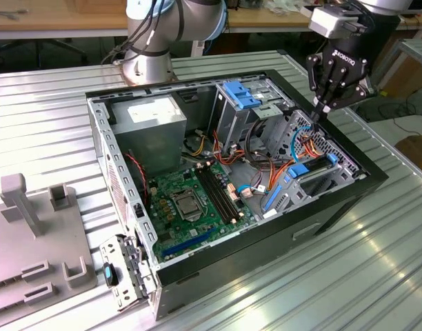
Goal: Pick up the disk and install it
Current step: 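Insert the second disk wire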
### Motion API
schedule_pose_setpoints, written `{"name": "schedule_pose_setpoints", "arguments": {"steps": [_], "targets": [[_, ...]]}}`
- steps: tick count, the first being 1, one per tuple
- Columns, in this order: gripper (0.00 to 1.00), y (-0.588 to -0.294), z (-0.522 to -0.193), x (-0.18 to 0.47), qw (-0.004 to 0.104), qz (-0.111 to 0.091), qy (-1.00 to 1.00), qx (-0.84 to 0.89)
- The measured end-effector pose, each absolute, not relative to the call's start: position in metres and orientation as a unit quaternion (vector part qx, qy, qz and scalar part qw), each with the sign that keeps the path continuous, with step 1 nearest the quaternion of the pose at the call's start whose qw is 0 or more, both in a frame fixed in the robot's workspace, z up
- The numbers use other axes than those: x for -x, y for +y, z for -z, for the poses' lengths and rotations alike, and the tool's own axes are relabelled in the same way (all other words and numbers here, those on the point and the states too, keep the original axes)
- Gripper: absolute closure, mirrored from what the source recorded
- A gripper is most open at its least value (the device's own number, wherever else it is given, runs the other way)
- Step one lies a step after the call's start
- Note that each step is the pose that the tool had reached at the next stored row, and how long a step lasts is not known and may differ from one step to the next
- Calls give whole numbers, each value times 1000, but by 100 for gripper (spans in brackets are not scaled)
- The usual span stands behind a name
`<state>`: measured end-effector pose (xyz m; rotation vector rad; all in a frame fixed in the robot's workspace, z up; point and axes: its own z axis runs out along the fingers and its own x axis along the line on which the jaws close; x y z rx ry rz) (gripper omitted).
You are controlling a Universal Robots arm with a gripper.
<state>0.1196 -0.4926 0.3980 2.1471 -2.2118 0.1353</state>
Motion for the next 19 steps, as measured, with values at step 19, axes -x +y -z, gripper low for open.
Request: {"name": "schedule_pose_setpoints", "arguments": {"steps": [19], "targets": [[64, -481, -386, -121, 41, -59, -716, -695]]}}
